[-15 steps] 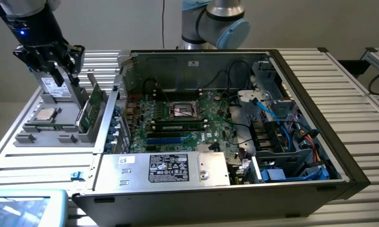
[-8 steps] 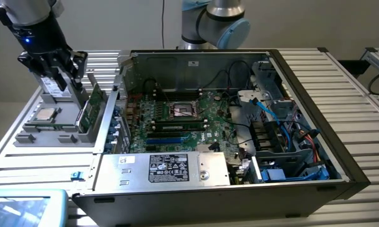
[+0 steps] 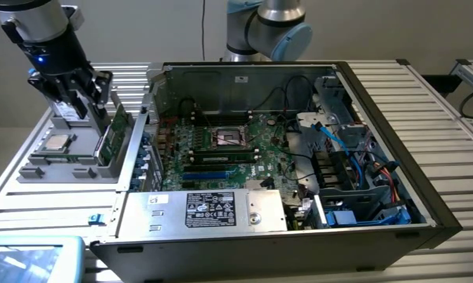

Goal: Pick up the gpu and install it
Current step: 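Pick up the gpu and move the gpu toward the slot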

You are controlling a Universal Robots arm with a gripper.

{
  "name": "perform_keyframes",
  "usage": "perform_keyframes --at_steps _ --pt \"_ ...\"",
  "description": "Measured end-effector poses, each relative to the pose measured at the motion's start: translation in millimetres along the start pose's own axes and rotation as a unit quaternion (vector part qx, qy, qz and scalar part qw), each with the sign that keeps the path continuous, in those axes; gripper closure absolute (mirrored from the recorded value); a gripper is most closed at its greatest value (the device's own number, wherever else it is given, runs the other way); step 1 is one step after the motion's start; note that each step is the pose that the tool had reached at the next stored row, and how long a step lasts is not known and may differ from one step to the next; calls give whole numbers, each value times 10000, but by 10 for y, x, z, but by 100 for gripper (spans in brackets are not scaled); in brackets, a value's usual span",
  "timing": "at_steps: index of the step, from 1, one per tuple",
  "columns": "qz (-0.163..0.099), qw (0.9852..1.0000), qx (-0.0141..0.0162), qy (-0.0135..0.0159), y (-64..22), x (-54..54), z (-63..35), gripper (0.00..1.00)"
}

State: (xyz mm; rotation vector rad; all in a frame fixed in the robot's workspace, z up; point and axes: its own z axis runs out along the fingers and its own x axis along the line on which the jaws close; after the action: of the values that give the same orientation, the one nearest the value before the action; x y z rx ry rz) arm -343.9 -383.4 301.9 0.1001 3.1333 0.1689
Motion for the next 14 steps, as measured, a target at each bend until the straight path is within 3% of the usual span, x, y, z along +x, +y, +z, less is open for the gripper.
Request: perform_keyframes --at_steps 7,10,14 --pt "9 9999 -5 -114 -12 14 93 56" --pt "11 9999 -5 -130 -20 43 146 56" --pt "28 9998 -21 -173 -34 48 196 56"
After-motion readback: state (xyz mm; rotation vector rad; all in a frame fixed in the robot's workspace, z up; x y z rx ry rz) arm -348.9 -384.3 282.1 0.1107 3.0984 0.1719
